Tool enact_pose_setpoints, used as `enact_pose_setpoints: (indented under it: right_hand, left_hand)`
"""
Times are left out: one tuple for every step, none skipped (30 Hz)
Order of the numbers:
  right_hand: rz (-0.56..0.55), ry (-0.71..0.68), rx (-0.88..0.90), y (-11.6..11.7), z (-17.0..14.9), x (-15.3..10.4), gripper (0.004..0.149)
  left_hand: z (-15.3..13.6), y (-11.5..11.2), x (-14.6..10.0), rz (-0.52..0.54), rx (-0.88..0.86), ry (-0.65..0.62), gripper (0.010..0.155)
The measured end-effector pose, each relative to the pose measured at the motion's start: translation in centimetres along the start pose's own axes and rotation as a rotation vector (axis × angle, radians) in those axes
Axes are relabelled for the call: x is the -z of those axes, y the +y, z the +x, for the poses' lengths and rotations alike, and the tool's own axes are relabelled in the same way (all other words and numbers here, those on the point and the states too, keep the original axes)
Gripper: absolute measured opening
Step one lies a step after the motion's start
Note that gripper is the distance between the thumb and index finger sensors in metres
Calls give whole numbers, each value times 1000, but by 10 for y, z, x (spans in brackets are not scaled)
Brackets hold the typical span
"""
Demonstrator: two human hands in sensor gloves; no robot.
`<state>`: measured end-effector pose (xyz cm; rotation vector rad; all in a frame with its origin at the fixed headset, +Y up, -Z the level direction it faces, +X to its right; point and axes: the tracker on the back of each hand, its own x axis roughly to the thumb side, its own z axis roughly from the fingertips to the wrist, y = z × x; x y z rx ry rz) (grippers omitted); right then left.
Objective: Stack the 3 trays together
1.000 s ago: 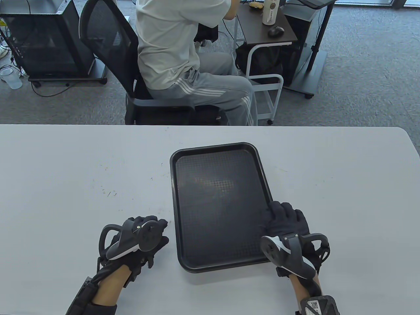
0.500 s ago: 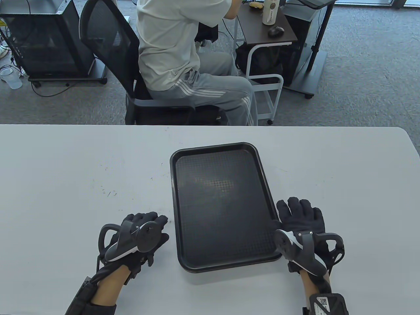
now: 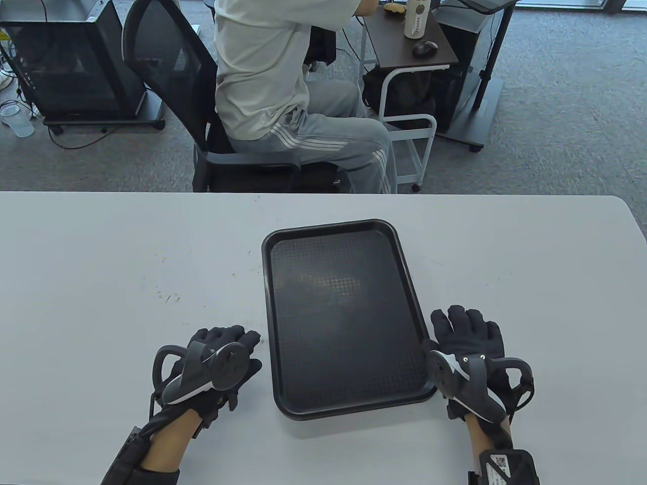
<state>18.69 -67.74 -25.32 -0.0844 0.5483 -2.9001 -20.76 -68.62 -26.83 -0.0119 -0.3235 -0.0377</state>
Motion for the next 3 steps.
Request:
enact_pose_setpoints:
  right_hand:
    - [1,0,1,0,0,0,60]
    - [2,1,4,0,0,0,59]
    - [3,1,5,0,0,0,60]
  left_hand:
    - [0,0,0,3,0,0,63]
    - [0,0,0,6,0,0,63]
    - [0,0,0,6,-1,0,63]
